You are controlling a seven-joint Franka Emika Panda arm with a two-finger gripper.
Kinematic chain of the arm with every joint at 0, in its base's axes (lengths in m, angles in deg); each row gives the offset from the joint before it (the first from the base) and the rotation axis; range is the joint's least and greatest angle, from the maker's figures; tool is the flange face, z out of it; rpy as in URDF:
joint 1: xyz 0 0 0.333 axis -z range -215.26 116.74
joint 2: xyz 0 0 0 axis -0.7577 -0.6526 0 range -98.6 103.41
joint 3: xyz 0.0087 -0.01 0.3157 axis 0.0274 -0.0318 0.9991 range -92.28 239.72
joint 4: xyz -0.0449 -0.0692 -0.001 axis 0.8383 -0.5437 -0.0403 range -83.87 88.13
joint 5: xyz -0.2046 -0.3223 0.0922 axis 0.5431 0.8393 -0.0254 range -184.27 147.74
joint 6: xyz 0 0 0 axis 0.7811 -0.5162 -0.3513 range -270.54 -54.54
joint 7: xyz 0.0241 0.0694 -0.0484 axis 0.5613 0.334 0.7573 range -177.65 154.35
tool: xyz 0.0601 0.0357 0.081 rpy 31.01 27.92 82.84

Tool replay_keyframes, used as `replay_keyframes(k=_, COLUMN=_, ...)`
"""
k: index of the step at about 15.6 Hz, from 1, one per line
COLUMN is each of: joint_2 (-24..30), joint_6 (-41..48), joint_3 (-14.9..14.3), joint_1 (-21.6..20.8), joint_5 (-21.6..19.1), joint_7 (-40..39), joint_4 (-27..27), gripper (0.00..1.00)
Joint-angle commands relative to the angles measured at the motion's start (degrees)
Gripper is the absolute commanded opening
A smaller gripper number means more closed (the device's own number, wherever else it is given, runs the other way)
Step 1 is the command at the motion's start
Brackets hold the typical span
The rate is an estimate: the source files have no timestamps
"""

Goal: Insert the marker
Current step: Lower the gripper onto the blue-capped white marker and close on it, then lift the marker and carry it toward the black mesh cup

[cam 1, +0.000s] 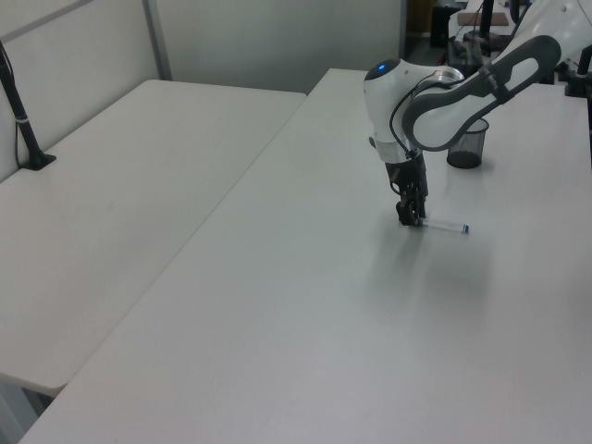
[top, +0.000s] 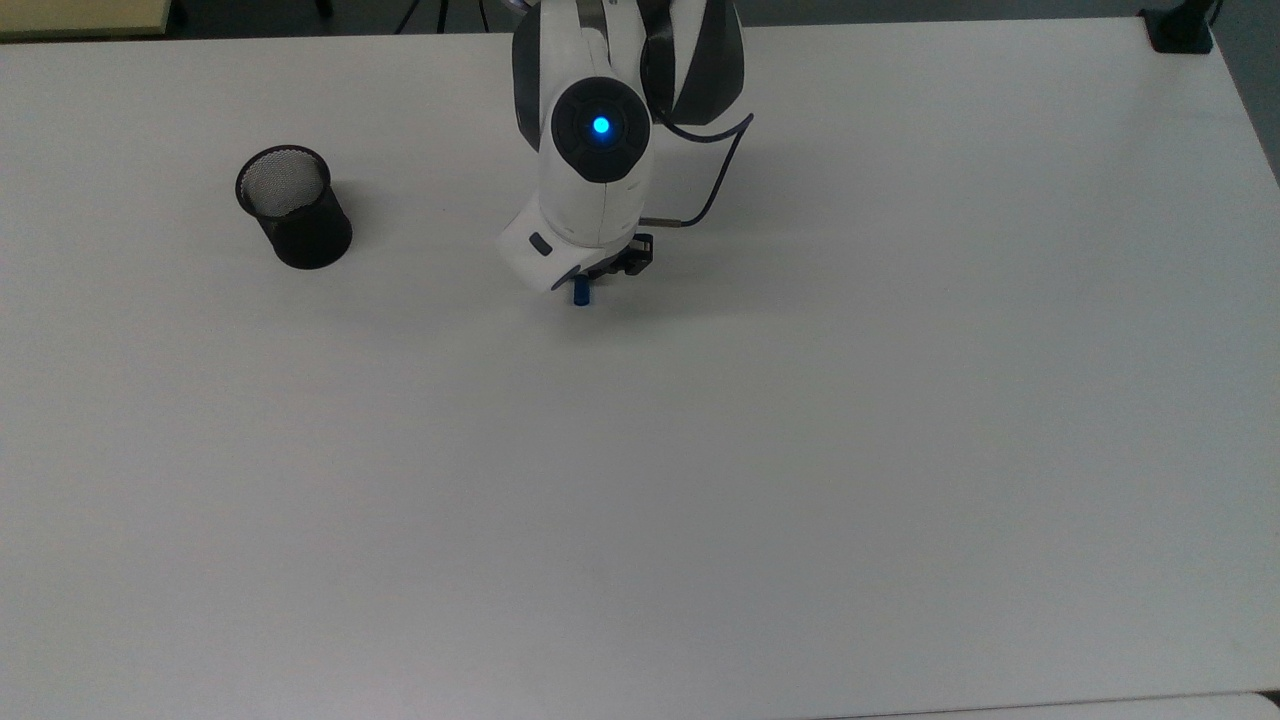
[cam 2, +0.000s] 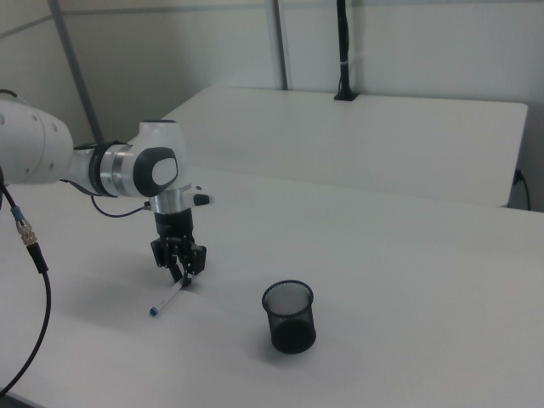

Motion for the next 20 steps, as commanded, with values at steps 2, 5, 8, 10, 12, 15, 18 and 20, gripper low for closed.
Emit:
replay_keyframes(k=2, joint_2=-0.86, joint_6=-2.76, joint_3=-0.6, joint_1=-0.92, joint_5=0.56, joint_7=2.04, joint_4=-0.49, gripper=0.0)
replay_keyframes(k=5, joint_2=3.61, joint_6=0.22, joint_3=-1.04, joint_1=-0.22, joint_5=0.39, joint_7=2.48, joint_4=-3.03, gripper=0.0)
replay_keyframes(k=8, joint_2=9.06, joint_6=1.99, joint_3=-1.04, joint_1=1.88, joint_5=0.3, joint_7=1.78, joint_4=-3.74, gripper=0.0)
replay_keyframes(k=10, joint_2=11.97, joint_6=1.99, joint_3=-1.04, joint_1=3.64, joint_5=0.39, joint_7=1.6, joint_4=-3.56, gripper=0.0)
replay_keyframes(k=12, joint_2=13.9, joint_6=1.99, joint_3=-1.04, joint_1=6.01, joint_5=0.39, joint_7=0.55, joint_4=-3.56, gripper=0.0)
replay_keyframes(k=15, joint_2=16.46, joint_6=1.11, joint_3=-1.04, joint_1=10.31, joint_5=0.39, joint_7=0.02, joint_4=-3.21, gripper=0.0)
replay_keyframes(k=18, joint_2=19.0, joint_6=-1.07, joint_3=-1.04, joint_1=13.66, joint_5=0.39, joint_7=-2.44, joint_4=-1.9, gripper=0.0)
replay_keyframes(k=20, joint_2=21.81, joint_6=-5.46, joint_3=-1.04, joint_1=15.42, joint_5=0.39, joint_7=-4.02, joint_4=1.61, gripper=0.0)
